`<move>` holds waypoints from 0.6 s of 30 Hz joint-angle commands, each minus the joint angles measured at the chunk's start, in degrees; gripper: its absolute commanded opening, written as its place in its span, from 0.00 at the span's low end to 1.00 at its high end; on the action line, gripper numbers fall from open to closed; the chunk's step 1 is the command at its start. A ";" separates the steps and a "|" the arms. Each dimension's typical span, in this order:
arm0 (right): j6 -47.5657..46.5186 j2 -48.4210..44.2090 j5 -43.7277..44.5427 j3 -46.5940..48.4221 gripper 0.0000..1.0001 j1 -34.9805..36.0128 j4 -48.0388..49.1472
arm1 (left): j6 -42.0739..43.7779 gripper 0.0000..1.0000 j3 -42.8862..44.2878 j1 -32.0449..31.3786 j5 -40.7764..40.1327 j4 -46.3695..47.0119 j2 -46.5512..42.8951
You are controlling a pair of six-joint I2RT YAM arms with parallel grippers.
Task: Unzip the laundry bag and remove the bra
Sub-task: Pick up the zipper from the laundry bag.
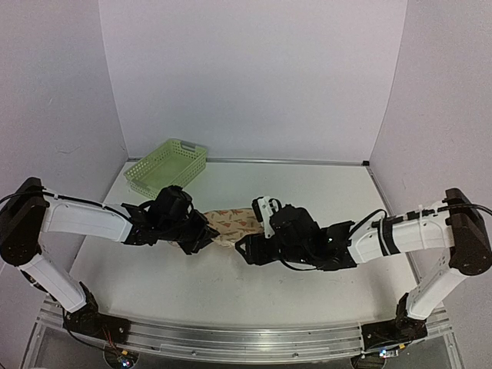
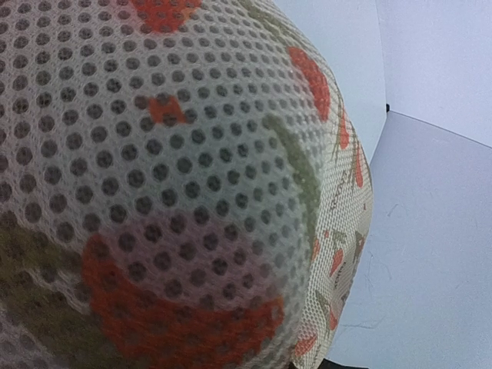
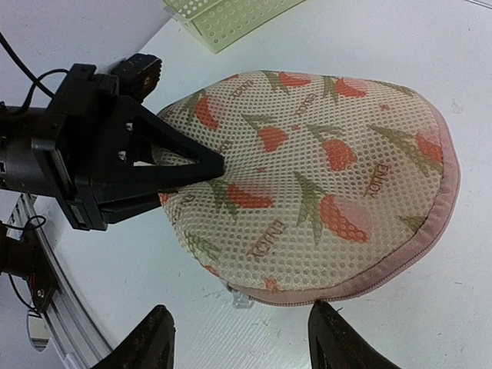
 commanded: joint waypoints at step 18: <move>5.31 4.84 10.40 6.44 0.44 3.98 -4.14 | -1.56 0.00 1.99 0.58 0.64 3.25 -1.22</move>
